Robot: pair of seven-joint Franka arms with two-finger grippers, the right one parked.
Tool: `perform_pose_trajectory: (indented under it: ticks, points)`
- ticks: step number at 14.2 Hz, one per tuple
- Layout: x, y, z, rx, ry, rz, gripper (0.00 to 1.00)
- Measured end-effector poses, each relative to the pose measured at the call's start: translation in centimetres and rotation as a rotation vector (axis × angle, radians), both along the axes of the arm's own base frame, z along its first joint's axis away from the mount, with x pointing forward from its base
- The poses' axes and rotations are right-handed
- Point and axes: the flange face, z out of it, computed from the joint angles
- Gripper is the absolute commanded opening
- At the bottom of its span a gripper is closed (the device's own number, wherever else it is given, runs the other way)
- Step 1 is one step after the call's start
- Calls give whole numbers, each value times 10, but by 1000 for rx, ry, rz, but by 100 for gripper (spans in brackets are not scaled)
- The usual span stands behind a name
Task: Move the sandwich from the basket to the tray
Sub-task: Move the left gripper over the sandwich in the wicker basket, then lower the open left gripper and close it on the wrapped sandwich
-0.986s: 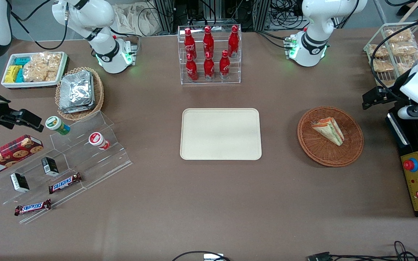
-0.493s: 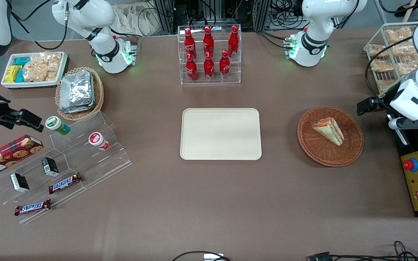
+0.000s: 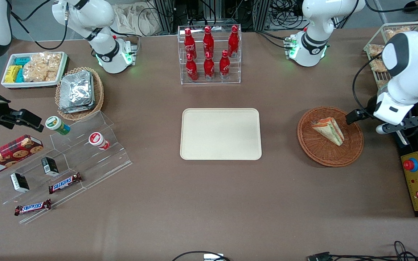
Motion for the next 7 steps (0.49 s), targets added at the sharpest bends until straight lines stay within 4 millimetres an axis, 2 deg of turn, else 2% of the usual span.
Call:
perform_pose_trajectory:
  ticks: [4,7]
  points:
    - [-10,0,-30,4,-27,117,100]
    - [-22,-2,-59,4,-60,203,100]
